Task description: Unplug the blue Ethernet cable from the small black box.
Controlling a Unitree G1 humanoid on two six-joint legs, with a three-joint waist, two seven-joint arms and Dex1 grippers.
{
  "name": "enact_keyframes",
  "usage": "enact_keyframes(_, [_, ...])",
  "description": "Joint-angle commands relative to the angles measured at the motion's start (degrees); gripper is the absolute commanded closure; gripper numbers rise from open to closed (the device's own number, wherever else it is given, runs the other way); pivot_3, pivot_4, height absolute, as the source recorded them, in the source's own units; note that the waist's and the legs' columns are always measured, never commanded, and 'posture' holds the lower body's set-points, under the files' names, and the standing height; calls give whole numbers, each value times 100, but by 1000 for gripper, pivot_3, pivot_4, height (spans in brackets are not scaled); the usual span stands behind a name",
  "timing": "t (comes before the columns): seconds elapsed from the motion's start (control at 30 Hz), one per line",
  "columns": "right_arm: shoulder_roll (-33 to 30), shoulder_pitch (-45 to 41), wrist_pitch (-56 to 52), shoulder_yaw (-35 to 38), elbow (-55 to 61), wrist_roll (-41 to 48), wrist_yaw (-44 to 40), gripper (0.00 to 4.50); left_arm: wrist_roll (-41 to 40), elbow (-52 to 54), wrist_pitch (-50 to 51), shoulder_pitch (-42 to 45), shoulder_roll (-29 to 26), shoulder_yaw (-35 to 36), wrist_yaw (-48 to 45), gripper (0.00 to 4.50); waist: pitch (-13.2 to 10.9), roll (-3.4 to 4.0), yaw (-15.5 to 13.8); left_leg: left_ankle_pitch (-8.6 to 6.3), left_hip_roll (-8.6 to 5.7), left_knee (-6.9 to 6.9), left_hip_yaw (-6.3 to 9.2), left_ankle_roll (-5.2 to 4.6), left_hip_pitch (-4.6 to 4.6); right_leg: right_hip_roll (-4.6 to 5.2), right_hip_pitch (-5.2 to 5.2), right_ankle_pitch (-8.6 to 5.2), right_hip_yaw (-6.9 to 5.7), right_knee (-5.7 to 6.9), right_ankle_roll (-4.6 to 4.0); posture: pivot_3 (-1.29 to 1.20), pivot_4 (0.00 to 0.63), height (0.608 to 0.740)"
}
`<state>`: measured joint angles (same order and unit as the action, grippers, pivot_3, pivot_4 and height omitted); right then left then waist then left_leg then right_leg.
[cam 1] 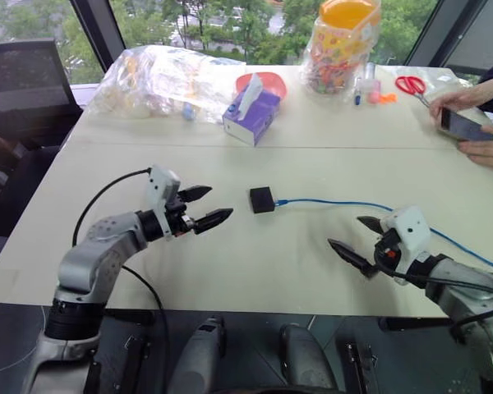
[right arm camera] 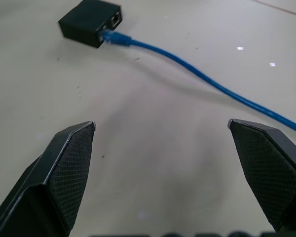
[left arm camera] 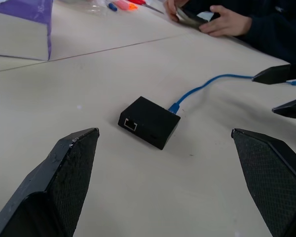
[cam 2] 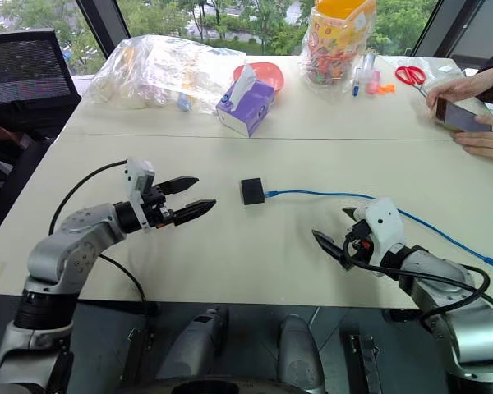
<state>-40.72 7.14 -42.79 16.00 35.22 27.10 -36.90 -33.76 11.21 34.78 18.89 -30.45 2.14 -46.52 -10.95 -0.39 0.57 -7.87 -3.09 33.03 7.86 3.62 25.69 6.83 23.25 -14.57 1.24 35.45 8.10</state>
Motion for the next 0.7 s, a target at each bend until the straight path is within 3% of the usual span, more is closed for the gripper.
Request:
enact_keyframes(0.03, [-387, -209, -251, 273, 225, 472, -383, 0, -245, 115, 215, 189, -168, 57, -293, 22, 0, 0, 3, 0, 0, 1, 0, 1, -1, 0, -2, 0, 0, 0, 0, 0, 150, 728])
enact_keyframes(0.33, [-1383, -1317, -1162, 257, 35, 1278, -806, 0, -341, -189, 641, 805, -533, 29, -736, 22, -4, -6, 1, -1, 1, 3, -2, 0, 5, 1, 1, 1, -2, -6, -1, 0, 150, 728])
enact_keyframes(0.53, [-1834, -1981, -948, -286, -454, 1098, -1223, 0, -68, -514, 389, 957, -603, -80, -951, 22, -5, -8, 4, -2, -1, 3, -4, -7, 17, 3, 8, 1, -3, -14, 0, 0, 150, 728])
enact_keyframes(0.7, [-1808, -2903, -466, -979, -1267, 650, -1506, 0, 178, -555, 233, 947, -664, -355, -1152, 22, -7, -7, 20, -1, -1, 4, -9, -8, 19, 3, 12, 3, -1, -12, 0, 0, 150, 728])
